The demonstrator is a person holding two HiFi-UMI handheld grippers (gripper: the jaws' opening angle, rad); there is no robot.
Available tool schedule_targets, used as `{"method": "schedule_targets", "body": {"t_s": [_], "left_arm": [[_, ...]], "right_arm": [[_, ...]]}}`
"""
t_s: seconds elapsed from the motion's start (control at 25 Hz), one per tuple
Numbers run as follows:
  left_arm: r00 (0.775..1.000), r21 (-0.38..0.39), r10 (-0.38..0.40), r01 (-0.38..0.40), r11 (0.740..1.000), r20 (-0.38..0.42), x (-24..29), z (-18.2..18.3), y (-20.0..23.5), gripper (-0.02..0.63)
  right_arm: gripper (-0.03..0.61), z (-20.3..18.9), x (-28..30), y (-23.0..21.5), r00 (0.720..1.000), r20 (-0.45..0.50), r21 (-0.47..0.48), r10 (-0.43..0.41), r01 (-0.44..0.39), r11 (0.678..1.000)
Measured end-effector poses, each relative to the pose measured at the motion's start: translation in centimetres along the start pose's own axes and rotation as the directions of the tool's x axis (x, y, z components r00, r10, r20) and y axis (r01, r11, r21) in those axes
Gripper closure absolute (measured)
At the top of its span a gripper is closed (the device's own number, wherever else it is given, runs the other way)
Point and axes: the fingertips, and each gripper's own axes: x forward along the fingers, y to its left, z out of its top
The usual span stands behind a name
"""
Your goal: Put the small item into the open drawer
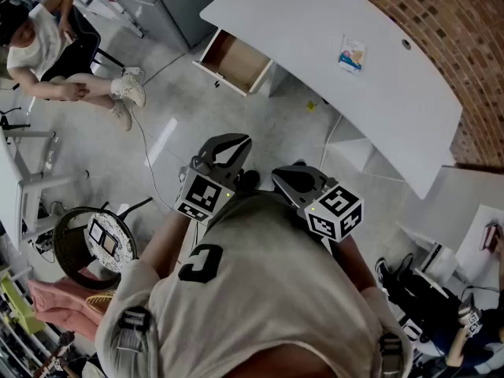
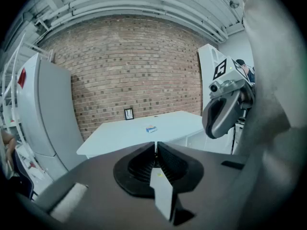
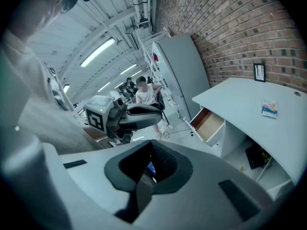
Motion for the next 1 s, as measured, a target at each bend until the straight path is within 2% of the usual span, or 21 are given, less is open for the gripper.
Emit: {"method": "schedule_targets", "body": {"t_s": [0.16,0.32,0.48,0.76,1.0], "left_arm": [[0.999,0.002,0.042,-0.042,0.999,-0.009,-1.0,-1.4,2.6,0.597],[0.999,0.045,0.025,-0.026,0.999,0.029,0.3,0.0,4.3,0.597],[1.0,0.079,0.012,-0.013,0.997,0.015,0.8,0.0,3.9,0.597],[0.997,0.1,-0.075,0.074,0.992,-0.001,2.4,0.6,0.4,0.597],[0.991,0.183,-0.128,0.132,0.974,-0.034,7.2,2.6,-4.8,0.597]], "right_arm": [[0.574,0.5,0.1,-0.2,0.998,0.045,0.007,-0.038,0.038,0.999],[0.574,0.8,-1.1,-1.5,0.989,0.086,0.026,-0.122,0.12,0.992],[0.574,0.0,-1.5,-1.4,0.986,0.091,0.054,-0.141,0.136,0.989],[0.572,-0.3,-1.8,-2.1,0.983,0.12,0.078,-0.142,0.133,0.988],[0.572,-0.4,-5.9,-5.5,0.975,0.158,0.073,-0.156,0.146,0.987]]}}
